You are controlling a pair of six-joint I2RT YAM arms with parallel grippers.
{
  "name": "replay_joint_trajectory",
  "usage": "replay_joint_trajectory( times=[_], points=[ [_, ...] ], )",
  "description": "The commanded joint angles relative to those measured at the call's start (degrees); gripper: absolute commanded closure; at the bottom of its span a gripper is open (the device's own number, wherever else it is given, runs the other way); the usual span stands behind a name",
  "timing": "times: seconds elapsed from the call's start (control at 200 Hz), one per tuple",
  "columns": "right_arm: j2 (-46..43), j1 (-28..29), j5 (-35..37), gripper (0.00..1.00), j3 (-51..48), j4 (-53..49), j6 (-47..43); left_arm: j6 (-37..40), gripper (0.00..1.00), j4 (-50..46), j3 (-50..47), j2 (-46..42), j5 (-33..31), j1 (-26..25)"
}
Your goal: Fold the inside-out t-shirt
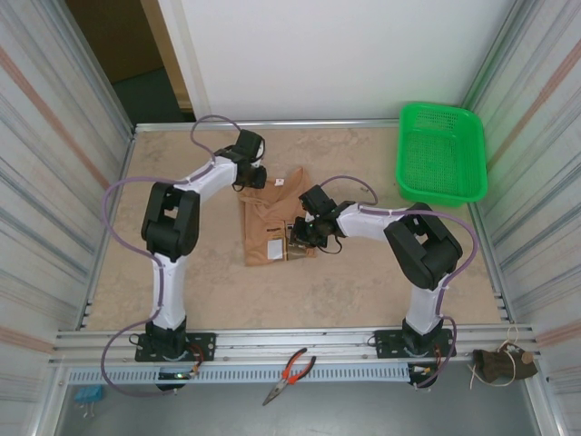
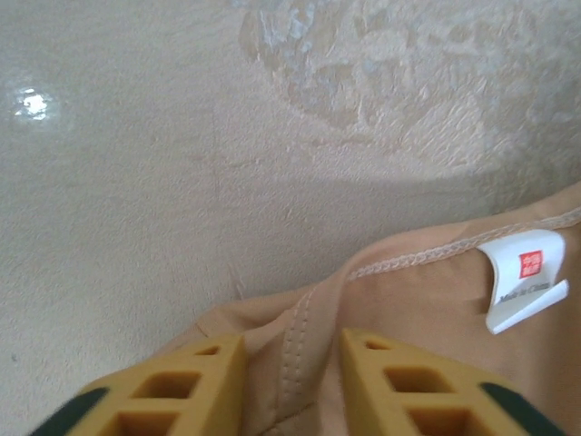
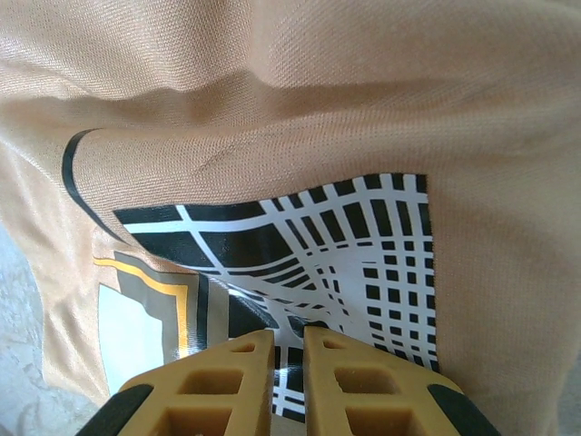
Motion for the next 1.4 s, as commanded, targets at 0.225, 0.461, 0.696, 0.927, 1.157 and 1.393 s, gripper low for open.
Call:
replay_joint_trajectory(
  times=[0.225,0.461,0.696,0.927,1.157,1.393],
  points=[
    [1.2,-0.1,2.8,0.85,-1.5,-3.5,1.3,1.0,1.0,-3.1,7.9,2.2,-0.5,1.5],
    [1.5,-0.1,3.6,0.86,-2.0,-4.3,1.8,-3.0,1.0,-3.9,11.0,2.6,4.4,5.9],
    [2.1,0.3,3.7,0.86,-1.5,-4.9,2.0,-4.8,0.93,-5.5,12.3,5.4,6.1,7.8],
    [1.0,0.0,1.6,0.84,2.7,-7.2,-0.9,-6.6,0.38,-4.9,7.4,-1.1,7.6,9.6],
    [-6.5,-1.5,1.8,0.75,6.7,-12.7,-5.6,-13.7,0.34,0.0,-19.2,-24.9,13.5,9.2],
    [-12.2,-3.5,6.1,0.54,0.4,-15.5,-8.1,-22.7,0.35,6.5,-45.2,-42.3,13.7,0.2]
  ],
)
